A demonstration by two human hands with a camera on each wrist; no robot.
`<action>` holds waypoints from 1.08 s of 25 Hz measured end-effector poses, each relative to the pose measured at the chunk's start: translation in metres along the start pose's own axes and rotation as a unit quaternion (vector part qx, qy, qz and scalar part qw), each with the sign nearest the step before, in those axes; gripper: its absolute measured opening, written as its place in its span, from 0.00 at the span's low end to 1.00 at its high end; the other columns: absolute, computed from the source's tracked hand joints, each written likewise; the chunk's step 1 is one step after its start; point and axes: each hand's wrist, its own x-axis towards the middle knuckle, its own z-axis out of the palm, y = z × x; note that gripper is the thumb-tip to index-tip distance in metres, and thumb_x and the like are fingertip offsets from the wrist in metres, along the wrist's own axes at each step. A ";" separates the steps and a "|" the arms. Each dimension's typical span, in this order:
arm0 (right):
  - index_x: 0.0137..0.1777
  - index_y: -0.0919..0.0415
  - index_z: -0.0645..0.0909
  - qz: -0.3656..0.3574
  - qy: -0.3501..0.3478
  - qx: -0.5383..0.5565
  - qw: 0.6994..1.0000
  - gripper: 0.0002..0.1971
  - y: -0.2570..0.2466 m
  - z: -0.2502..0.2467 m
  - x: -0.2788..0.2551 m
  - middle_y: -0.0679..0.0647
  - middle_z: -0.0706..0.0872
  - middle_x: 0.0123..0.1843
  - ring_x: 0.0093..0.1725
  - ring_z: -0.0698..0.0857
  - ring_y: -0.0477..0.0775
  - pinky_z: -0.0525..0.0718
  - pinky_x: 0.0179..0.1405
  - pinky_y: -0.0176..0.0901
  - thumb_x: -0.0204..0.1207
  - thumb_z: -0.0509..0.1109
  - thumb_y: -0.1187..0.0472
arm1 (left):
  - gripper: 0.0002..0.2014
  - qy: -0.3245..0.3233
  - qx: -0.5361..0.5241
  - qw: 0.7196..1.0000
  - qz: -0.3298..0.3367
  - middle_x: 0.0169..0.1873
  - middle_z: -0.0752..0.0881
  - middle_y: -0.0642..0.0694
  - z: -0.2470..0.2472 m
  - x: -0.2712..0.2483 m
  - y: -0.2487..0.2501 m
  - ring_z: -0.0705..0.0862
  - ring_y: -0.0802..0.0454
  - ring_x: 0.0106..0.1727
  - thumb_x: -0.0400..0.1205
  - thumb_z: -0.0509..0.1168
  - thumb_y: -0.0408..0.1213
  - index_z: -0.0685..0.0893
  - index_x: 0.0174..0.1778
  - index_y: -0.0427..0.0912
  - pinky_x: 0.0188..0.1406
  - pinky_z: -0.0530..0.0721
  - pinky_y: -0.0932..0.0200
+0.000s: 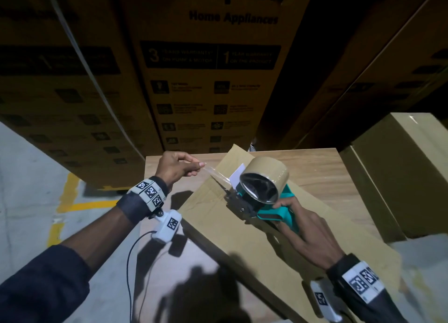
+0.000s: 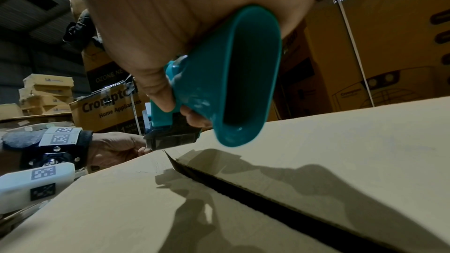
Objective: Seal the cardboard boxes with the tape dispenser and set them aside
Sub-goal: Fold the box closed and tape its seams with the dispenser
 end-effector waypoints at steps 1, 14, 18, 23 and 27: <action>0.69 0.35 0.67 0.001 -0.002 0.001 1.000 0.24 0.001 0.001 0.000 0.38 0.87 0.50 0.39 0.85 0.46 0.85 0.35 0.49 0.81 0.72 0.58 | 0.14 0.000 0.001 1.000 0.000 0.39 0.93 0.34 0.000 0.001 -0.001 0.88 0.50 0.34 0.71 0.84 0.32 0.91 0.48 0.29 0.31 0.87 0.64; 0.70 0.35 0.65 -0.002 -0.021 -0.022 1.000 0.19 0.001 0.008 0.005 0.34 0.84 0.53 0.43 0.85 0.41 0.86 0.37 0.43 0.83 0.65 0.48 | 0.08 -0.121 0.098 0.987 -0.049 0.42 0.92 0.35 0.011 0.013 -0.011 0.87 0.52 0.34 0.76 0.79 0.31 0.91 0.47 0.32 0.31 0.86 0.66; 0.69 0.34 0.65 -0.007 -0.022 -0.033 0.999 0.17 -0.002 0.011 0.006 0.29 0.82 0.51 0.43 0.83 0.37 0.81 0.36 0.34 0.82 0.60 0.43 | 0.14 -0.149 0.185 0.971 -0.034 0.46 0.91 0.44 0.009 0.016 -0.009 0.89 0.51 0.43 0.81 0.76 0.39 0.86 0.61 0.43 0.37 0.88 0.61; 0.69 0.34 0.64 -0.003 -0.019 -0.030 0.999 0.17 -0.003 0.013 0.004 0.32 0.83 0.53 0.42 0.83 0.38 0.83 0.36 0.38 0.81 0.59 0.42 | 0.26 -0.224 0.411 0.883 -0.009 0.73 0.80 0.43 -0.001 0.008 -0.027 0.84 0.43 0.64 0.90 0.58 0.55 0.67 0.84 0.51 0.57 0.84 0.50; 0.69 0.34 0.66 0.001 -0.020 -0.032 0.999 0.17 -0.002 0.010 0.003 0.35 0.85 0.52 0.43 0.83 0.41 0.84 0.38 0.46 0.82 0.63 0.46 | 0.19 -0.157 0.382 0.901 0.132 0.72 0.83 0.48 -0.016 -0.004 -0.022 0.85 0.50 0.60 0.90 0.64 0.43 0.74 0.77 0.59 0.65 0.84 0.43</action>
